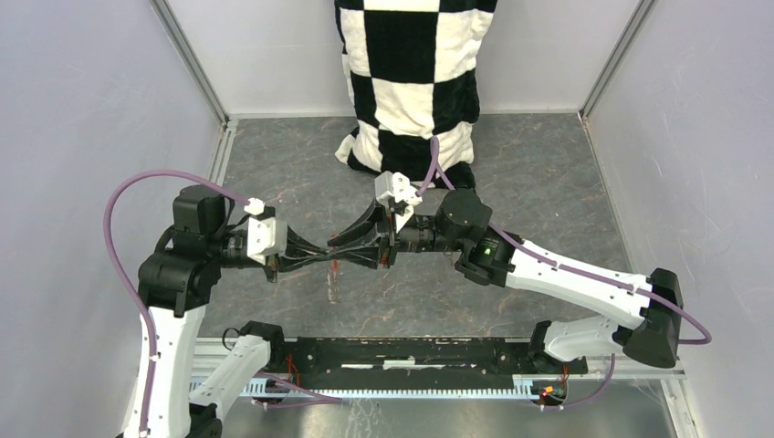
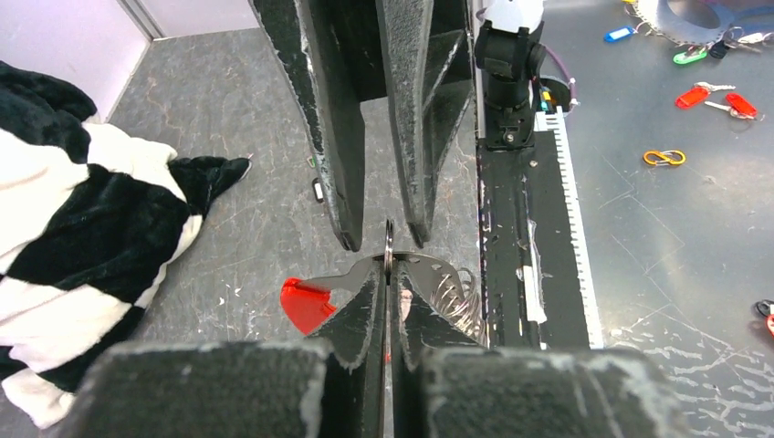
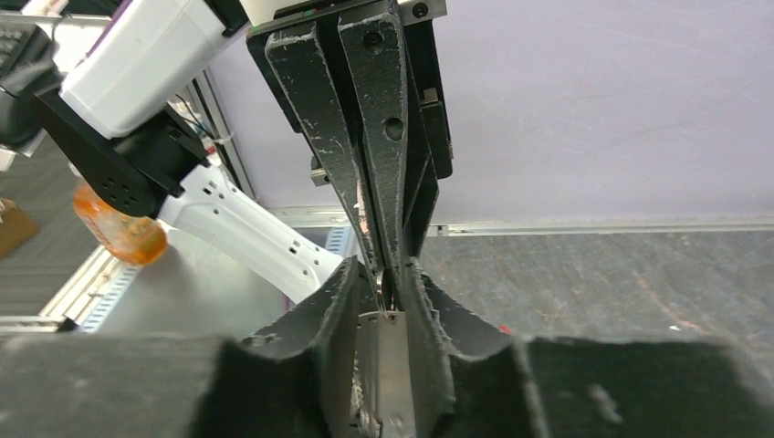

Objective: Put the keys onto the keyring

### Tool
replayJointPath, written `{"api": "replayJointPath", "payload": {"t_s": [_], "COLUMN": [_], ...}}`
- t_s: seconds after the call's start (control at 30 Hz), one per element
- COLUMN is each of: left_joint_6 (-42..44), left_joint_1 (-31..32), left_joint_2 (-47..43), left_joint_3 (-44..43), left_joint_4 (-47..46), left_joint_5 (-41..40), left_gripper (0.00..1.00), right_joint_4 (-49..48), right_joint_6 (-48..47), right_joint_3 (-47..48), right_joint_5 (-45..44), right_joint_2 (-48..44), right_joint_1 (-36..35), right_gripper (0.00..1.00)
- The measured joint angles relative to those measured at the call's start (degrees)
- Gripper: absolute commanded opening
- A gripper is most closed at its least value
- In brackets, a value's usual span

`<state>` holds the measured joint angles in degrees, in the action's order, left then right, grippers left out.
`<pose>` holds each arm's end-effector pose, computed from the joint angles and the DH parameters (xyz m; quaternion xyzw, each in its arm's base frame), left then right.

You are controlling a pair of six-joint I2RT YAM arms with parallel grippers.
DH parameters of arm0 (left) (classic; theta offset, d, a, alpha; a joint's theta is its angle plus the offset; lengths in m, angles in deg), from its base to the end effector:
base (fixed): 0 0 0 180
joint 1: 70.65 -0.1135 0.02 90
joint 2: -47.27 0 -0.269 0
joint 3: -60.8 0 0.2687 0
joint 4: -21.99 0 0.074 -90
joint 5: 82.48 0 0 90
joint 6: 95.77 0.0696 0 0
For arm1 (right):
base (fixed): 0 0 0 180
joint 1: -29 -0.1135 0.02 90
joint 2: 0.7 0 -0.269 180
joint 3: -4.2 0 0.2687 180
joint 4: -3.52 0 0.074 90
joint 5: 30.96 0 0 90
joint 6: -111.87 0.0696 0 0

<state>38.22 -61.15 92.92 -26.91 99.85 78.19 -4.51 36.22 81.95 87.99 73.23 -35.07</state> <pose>0.0978 -0.0830 0.4291 0.5621 0.5300 -0.3815 0.5076 0.1209 0.3256 0.4176 -0.4327 0.4722 0.5973 0.4828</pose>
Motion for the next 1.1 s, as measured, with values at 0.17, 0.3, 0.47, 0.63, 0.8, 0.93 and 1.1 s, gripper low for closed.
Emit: {"api": "replayJointPath", "payload": {"t_s": [0.17, 0.3, 0.47, 0.63, 0.8, 0.93, 1.1], "left_joint_6": [3.02, 10.58, 17.35, 24.09, 27.04, 25.57, 20.7], "left_joint_1": [0.0, 0.0, 0.02, 0.02, 0.02, 0.02, 0.02], "left_joint_2": [-2.45, -6.67, -8.63, -8.46, -8.39, -8.11, -6.78], "left_joint_3": [2.78, 6.08, 6.32, 6.29, 6.1, 5.09, 3.15], "left_joint_4": [-1.38, -2.03, -3.5, -4.52, -7.45, -11.54, -14.67], "left_joint_5": [2.84, 5.42, 8.79, 11.43, 13.49, 15.32, 16.72], "left_gripper": [0.02, 0.02, 0.02, 0.02, 0.02, 0.02, 0.02], "right_joint_4": [6.1, 9.11, 9.66, 9.79, 12.09, 13.94, 9.92], "right_joint_6": [-5.29, -10.05, -15.76, -19.28, -22.82, -26.67, -28.72], "right_joint_3": [0.46, -0.48, -3.69, -4.0, -3.98, -3.98, -4.48], "right_joint_5": [-1.14, -2.14, -1.88, -0.33, -0.33, -2.84, -4.83], "right_joint_2": [-3.04, -8.94, -16.9, -16.79, -13.0, -11.8, -12.52], "right_joint_1": [-0.17, -0.15, -0.22, -0.24, -1.9, -5.07, -6.97], "right_gripper": [0.51, 0.53, 0.5, 0.48, 0.56, 0.53, 0.42]}}
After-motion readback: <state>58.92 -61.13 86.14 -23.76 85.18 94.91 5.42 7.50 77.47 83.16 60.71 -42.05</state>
